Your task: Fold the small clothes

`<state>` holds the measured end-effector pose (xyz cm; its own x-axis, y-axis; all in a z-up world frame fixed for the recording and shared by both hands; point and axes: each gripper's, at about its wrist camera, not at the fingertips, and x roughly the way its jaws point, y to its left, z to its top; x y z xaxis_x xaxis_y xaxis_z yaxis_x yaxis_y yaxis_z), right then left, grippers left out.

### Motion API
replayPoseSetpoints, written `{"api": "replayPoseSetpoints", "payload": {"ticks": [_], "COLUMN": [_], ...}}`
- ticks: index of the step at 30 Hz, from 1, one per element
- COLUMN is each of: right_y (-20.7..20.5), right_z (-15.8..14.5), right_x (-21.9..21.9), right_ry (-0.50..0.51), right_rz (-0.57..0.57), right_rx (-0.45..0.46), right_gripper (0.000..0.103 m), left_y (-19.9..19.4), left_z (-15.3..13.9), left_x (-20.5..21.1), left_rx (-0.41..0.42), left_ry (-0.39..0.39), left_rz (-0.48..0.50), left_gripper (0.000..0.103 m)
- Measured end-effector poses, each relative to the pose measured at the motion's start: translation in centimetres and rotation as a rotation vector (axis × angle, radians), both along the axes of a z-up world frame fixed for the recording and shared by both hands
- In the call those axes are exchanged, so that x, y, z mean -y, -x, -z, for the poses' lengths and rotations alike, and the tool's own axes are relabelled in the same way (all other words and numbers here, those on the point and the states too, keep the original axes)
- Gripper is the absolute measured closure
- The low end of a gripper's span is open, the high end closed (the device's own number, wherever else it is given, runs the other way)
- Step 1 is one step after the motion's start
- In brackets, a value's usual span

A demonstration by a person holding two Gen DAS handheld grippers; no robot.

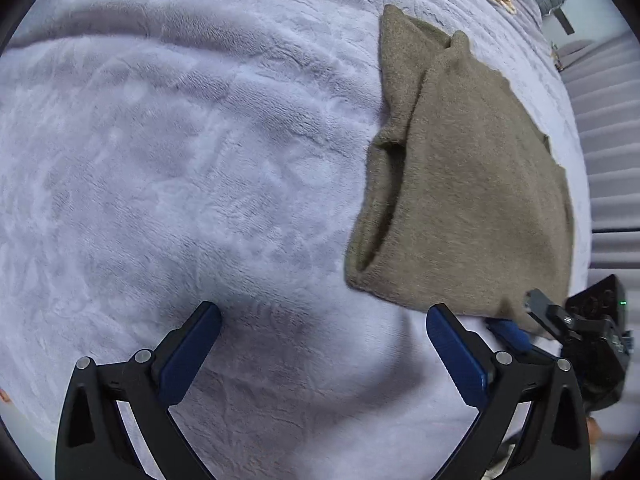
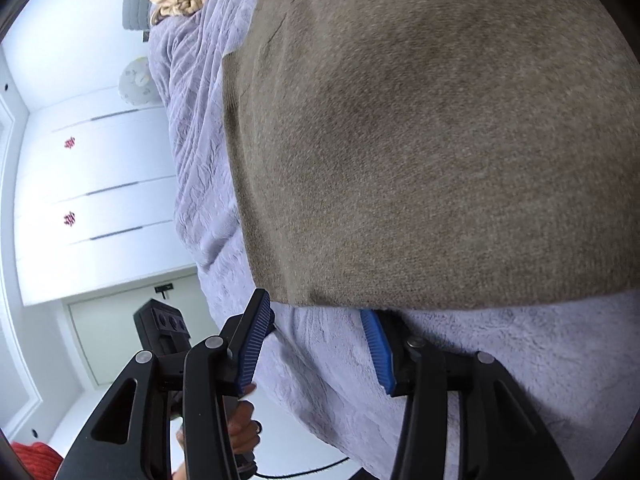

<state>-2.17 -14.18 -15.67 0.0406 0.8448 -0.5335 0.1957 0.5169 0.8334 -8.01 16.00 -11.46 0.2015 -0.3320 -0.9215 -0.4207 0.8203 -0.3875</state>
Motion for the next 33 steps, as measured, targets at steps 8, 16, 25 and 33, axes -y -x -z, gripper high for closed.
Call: {"api": "replayPoseSetpoints", "payload": {"ticks": [8, 16, 25, 33], "right_y": [-0.9, -1.1, -2.0, -1.0], "right_z": [0.9, 2.0, -1.3, -0.4], "right_x": [0.7, 1.3, 1.4, 0.6], "right_ry": [-0.079, -0.118, -0.204, -0.176], "right_rz": [0.096, 0.188, 0.157, 0.112], "right_rx": [-0.033, -0.076, 0.048, 0.01], "right_gripper": [0.052, 0.093, 0.093, 0.094], "left_y": [0.2, 0.0, -3.9, -6.8], "left_z": [-1.8, -0.9, 0.7, 0.8], "left_x": [0.9, 4.4, 5.2, 5.8], "left_rx": [0.106, 0.108, 0.201, 0.208], "left_ry": [0.259, 0.407, 0.446, 0.24], "left_rz": [-0.04, -0.056, -0.225, -0.258], "left_gripper": [0.0, 0.0, 0.0, 0.05]}}
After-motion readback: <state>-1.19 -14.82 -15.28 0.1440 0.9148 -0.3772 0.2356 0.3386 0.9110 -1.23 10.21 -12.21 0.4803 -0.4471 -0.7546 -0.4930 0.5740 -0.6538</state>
